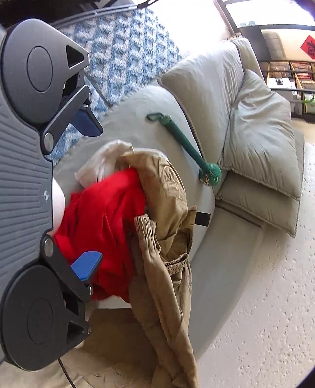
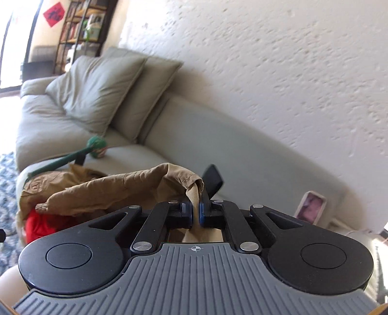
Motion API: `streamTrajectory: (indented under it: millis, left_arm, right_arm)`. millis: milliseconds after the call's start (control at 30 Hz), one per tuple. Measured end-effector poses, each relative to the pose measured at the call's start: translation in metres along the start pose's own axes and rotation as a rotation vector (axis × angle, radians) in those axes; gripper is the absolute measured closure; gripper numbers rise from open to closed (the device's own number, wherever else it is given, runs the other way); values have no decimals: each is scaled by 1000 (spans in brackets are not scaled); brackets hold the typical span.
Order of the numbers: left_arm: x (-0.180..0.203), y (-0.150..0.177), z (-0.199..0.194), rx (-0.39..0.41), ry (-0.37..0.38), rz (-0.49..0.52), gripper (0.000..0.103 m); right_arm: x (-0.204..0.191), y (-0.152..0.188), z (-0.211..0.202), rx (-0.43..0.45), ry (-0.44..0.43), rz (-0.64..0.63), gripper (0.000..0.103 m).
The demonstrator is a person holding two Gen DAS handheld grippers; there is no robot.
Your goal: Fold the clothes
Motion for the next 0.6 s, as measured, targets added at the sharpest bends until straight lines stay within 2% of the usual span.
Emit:
streamTrajectory:
  millis: [67,133,167,233,267,300,333,367,400,467,533,600]
  left_arm:
    - [22,4,-7,-7,78,9,1]
    - [39,14,-6,-33,110,41,1]
    - [45,20,-5,-45,116,56,1]
    - [57,31,-1,-69,127,87,1]
    - [63,37,0,-81,132,102,1]
    - [69,42,2,-94,138,117,1]
    - [74,48,3,-106,143,133,1]
    - [80,54,5,-118,149,148,1]
    - [86,59,6,-130,155,163,1]
    - [98,70,9,-155,166,194,1]
    - [109,82,12,-179,177,224,1]
    - [120,93,15,-203,188,255,1]
  right_arm:
    - [48,13,-39,13,162,-42,98]
    - [86,40,-69,-31,290,-42,98]
    - [104,63,-82,-88,327,-23,98]
    - [115,120,-94,-265,291,-15,92]
    - [108,149,-99,-338,235,5,87]
    - [101,178,-104,-410,177,25,72]
    - [94,206,-111,-482,118,46,63]
    - [89,220,-120,-496,92,83,51]
    - [83,234,-129,-508,67,121,50]
    - [77,240,-143,-478,48,201,46]
    - [69,240,-145,-424,-4,321,40]
    - [54,241,-136,-395,-90,487,32]
Point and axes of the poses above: each gripper's, at about its wrist camera, not at the fingertips, and z roughly the way its jaws point, x to its right, y to its underside, the point moved 10 cm from there along z, roughly the way its jaws point, and after that the axes turned 13 degrees about -z, right-handed, at the moved point
